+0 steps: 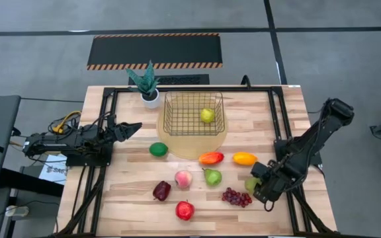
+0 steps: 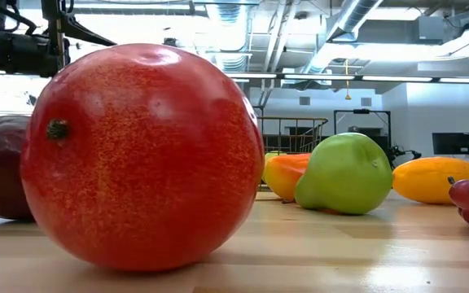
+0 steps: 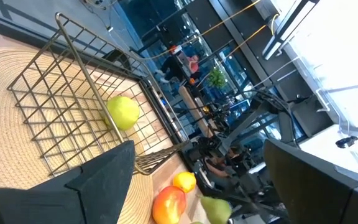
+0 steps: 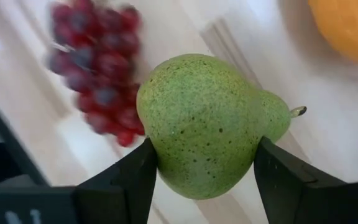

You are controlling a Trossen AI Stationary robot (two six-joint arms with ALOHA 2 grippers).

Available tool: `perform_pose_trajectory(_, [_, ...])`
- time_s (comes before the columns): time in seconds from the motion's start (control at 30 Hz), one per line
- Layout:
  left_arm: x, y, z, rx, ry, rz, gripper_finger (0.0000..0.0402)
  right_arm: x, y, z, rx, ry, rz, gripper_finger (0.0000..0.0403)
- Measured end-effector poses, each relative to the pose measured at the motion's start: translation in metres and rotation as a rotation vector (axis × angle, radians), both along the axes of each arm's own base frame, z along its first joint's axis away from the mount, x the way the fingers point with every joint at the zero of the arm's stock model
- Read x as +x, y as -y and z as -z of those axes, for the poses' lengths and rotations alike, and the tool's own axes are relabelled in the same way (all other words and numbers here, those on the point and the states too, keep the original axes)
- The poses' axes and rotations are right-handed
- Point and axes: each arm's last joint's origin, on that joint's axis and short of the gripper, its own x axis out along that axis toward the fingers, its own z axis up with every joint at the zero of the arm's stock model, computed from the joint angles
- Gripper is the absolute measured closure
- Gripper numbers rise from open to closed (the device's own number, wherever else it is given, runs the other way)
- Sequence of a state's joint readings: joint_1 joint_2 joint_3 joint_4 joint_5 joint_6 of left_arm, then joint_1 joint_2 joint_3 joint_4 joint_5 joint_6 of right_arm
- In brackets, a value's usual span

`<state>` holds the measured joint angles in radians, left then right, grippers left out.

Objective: Build produce basket
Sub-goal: Put the right green pear into the wire basket

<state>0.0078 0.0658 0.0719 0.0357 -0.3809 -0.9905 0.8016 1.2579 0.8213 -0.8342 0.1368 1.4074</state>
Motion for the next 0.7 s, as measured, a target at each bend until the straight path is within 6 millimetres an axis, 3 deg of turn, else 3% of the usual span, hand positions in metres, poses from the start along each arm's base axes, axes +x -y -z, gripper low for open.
perform_pose_trajectory(0.17, [0.0, 0.0, 0.0, 0.0, 0.0, 0.0, 0.0061, 0.024, 0.009, -0.03, 0.0, 0.09, -0.056, 0.0166])
perform_pose_trajectory(0.3, [0.0, 0.0, 0.0, 0.0, 0.0, 0.0, 0.0061, 0.044, 0.028, -0.06, -0.047, 0.157, -0.115, 0.0166])
perform_pose_trajectory(0.53, [0.0, 0.0, 0.0, 0.007, -0.003, 0.0, 0.0061, 0.076, 0.084, -0.109, -0.185, 0.301, -0.178, 0.0166])
perform_pose_trajectory(0.7, [0.0, 0.0, 0.0, 0.008, -0.004, 0.0, 0.0061, 0.092, 0.131, -0.133, -0.31, 0.39, -0.159, 0.0166])
